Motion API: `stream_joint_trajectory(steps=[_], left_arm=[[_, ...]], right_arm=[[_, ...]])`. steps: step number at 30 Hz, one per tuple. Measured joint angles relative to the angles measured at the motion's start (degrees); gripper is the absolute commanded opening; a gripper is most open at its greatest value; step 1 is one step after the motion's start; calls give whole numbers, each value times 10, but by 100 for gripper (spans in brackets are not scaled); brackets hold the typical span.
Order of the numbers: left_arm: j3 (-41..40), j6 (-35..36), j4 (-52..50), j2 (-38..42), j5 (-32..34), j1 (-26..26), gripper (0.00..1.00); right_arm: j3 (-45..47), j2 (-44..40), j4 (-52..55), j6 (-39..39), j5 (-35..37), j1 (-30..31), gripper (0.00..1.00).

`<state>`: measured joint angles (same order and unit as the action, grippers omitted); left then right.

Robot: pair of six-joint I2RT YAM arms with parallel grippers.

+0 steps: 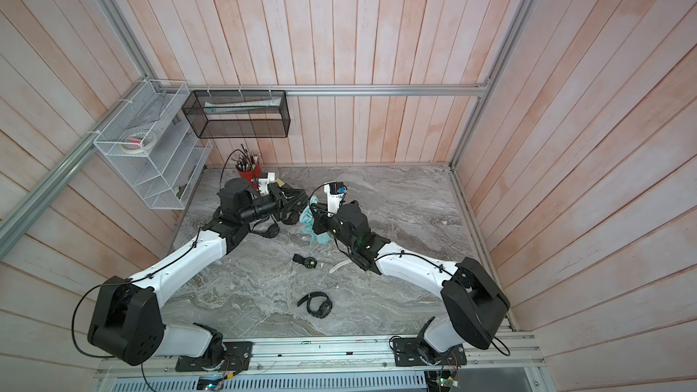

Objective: Wipe the watch dial
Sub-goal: Wipe the dirt from the watch dial.

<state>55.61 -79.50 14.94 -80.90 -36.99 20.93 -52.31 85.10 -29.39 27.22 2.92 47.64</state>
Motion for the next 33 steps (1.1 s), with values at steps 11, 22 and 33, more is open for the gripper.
stream_joint_trajectory(steps=[11, 22, 33], left_arm=[[2, 5, -4, -1, -1, 0, 0], [42, 9, -30, -18, -20, -5, 0], [40, 9, -30, -18, -36, 2, 0]], right_arm=[[-7, 9, 3, -73, -68, -13, 0], [-49, 34, 41, -157, -102, 6, 0], [-2, 9, -7, -143, -87, 7, 0]])
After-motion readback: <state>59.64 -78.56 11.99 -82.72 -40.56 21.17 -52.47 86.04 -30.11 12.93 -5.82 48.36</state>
